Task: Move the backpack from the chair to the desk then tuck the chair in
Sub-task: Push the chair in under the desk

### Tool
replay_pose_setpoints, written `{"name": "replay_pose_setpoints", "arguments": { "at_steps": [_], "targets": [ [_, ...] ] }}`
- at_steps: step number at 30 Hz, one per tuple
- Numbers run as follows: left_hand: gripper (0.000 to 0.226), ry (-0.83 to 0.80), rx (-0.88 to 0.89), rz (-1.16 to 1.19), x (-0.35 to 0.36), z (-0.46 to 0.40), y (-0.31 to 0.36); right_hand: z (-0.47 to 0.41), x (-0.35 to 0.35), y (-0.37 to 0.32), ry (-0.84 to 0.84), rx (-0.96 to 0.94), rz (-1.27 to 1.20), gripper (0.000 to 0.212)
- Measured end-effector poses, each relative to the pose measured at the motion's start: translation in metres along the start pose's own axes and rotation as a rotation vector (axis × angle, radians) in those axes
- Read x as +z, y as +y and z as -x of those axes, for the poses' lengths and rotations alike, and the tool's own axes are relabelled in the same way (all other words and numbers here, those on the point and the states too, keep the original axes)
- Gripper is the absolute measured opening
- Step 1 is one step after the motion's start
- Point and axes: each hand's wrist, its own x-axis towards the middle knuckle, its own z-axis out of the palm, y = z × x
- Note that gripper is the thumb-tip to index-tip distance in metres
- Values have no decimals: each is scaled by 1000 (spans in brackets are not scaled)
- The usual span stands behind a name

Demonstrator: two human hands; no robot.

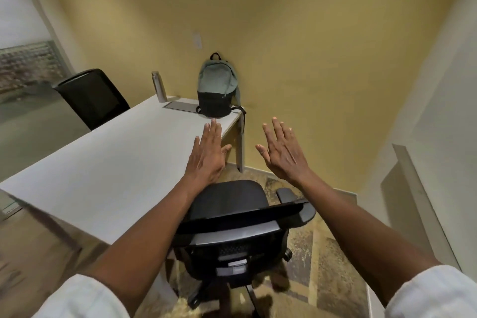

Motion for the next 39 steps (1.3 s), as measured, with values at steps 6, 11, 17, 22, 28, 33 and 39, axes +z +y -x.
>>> {"name": "replay_pose_setpoints", "arguments": {
  "at_steps": [6, 11, 17, 22, 28, 33, 39],
  "targets": [
    [66, -22, 6, 52, 1, 50, -14, 52, 0, -31, -90, 21, -71, 70],
    [66, -69, -14, 60, 7, 95, -8, 85, -3, -40, -226, -40, -107, 74],
    [81, -216, -98, 23, 20, 142, -11, 119, 2, -29, -586, -103, -126, 99],
    [111, -430, -102, -32, 28, 162, -17, 135, 10, -13, -775, -104, -91, 117],
    [110, -375, 24, -242, 36, 166, -25, 141, 24, -19, -647, -56, -20, 79],
    [102, -272, 3, -267, 46, 161, -26, 130, 38, -16, -545, -73, 51, 70],
    [102, -190, -40, -287, 58, 151, -10, 110, 50, 6, -503, -102, 52, 70]
  ]
}}
